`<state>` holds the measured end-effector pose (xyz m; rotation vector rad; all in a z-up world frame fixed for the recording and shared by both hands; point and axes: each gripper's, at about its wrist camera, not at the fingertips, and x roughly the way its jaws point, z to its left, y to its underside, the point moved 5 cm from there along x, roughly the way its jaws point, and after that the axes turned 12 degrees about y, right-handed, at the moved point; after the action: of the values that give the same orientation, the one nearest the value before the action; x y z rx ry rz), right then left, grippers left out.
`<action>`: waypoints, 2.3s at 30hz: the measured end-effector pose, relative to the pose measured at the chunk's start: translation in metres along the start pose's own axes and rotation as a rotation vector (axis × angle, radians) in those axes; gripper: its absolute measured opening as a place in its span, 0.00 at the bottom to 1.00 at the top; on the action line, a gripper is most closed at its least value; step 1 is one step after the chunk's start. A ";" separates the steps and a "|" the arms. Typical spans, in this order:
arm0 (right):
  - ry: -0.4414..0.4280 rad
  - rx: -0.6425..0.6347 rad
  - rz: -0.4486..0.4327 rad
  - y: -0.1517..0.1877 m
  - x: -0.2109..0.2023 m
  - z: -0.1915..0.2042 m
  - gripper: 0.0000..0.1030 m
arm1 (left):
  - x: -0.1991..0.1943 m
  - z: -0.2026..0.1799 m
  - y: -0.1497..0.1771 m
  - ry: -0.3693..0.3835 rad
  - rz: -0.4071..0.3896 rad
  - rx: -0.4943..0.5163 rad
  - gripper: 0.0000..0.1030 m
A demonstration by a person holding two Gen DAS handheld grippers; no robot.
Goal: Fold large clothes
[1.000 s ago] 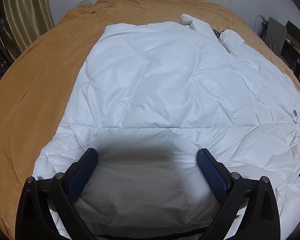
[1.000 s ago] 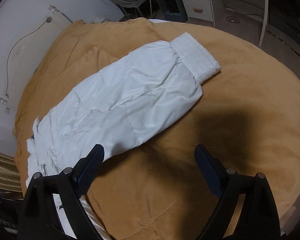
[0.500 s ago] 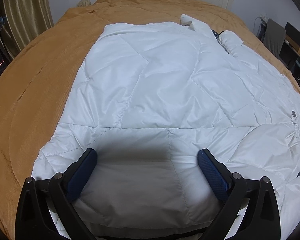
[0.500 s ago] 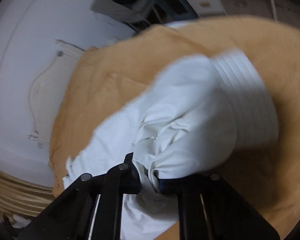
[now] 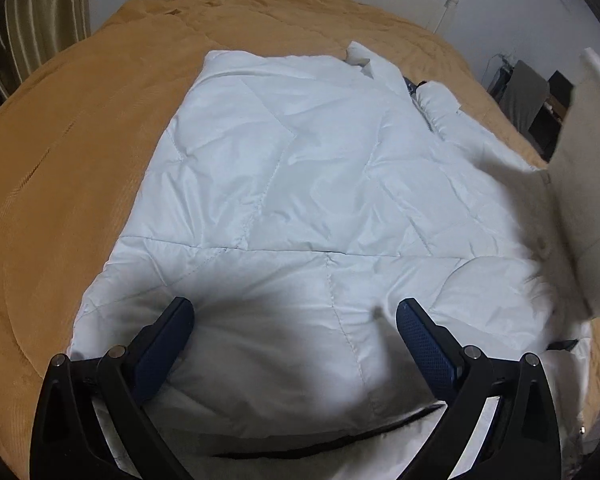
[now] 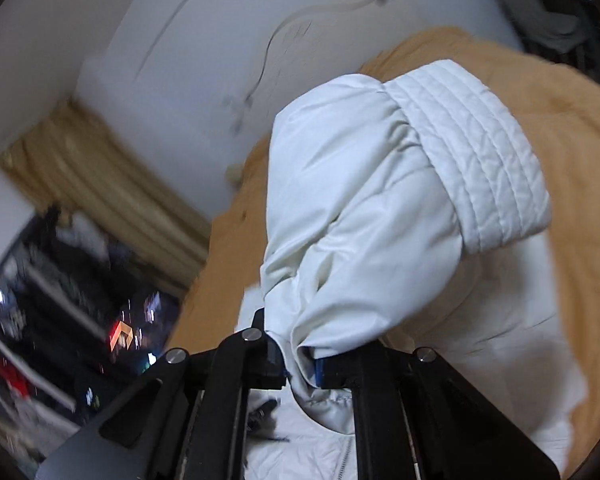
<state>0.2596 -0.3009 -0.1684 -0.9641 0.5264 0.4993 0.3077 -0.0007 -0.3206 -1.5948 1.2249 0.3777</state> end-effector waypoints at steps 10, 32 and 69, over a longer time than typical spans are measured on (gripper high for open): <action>0.214 -0.158 0.307 0.097 0.156 0.011 0.14 | -0.070 0.026 -0.057 0.198 -0.092 -0.181 0.99; 0.281 -0.375 0.160 0.119 0.079 0.011 0.83 | 0.147 -0.212 -0.102 0.078 0.772 -0.060 0.97; 0.566 -0.442 0.178 0.117 0.131 0.025 0.80 | -0.039 0.016 -0.073 0.399 0.168 -0.206 0.12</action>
<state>0.2929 -0.2019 -0.3119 -1.5048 1.0447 0.5108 0.3575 0.0284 -0.2596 -1.8055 1.6757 0.3070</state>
